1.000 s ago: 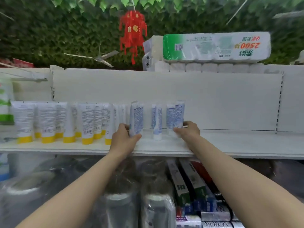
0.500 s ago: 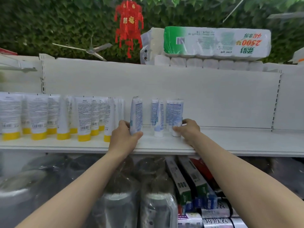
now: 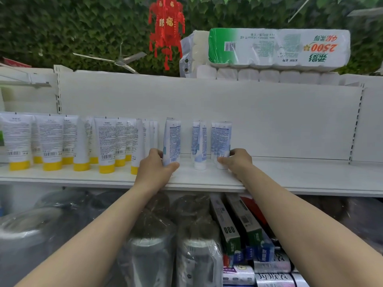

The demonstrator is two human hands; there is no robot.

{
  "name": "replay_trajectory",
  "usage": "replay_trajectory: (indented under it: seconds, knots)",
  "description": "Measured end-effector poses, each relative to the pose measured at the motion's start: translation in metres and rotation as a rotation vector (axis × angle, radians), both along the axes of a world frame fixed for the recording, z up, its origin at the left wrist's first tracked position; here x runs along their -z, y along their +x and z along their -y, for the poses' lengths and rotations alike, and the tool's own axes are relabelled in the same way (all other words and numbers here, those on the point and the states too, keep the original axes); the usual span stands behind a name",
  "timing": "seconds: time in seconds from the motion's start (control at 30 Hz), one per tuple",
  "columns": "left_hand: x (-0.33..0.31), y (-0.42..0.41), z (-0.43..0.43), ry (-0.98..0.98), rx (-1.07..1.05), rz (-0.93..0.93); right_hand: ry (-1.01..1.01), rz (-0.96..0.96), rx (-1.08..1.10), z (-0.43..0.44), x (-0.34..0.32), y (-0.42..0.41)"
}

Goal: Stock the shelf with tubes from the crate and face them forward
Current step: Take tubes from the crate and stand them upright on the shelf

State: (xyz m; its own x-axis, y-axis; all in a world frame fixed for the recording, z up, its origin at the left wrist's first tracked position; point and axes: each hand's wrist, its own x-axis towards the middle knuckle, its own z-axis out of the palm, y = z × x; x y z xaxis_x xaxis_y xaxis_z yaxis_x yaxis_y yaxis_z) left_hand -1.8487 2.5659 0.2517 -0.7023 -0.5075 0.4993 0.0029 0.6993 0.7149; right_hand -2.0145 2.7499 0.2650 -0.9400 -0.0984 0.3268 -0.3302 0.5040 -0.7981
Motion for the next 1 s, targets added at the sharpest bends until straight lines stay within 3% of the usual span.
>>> replay_trajectory:
  seconds: [1.0]
  knots:
    - [-0.0042, 0.0060, -0.0042, 0.008, 0.007, 0.039, 0.018, 0.010, 0.034, -0.0004, -0.0005, -0.0011]
